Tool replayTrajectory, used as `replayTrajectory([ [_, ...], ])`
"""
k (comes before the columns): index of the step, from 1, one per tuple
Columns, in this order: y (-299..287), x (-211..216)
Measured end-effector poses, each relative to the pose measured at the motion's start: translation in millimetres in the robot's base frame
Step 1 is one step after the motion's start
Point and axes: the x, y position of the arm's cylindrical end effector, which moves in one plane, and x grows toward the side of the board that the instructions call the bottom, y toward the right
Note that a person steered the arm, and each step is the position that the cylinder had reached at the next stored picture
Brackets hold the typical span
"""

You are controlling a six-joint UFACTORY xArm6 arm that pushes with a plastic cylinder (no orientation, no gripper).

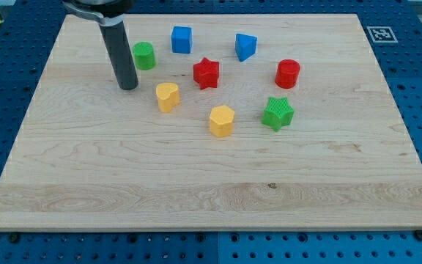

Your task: Move the yellow heart towards the yellow hexagon

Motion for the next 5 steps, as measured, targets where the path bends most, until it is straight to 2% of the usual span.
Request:
replayTrajectory([
  [1,23.5,6.0],
  [4,152.2,58.0],
  [5,176.5,66.1],
])
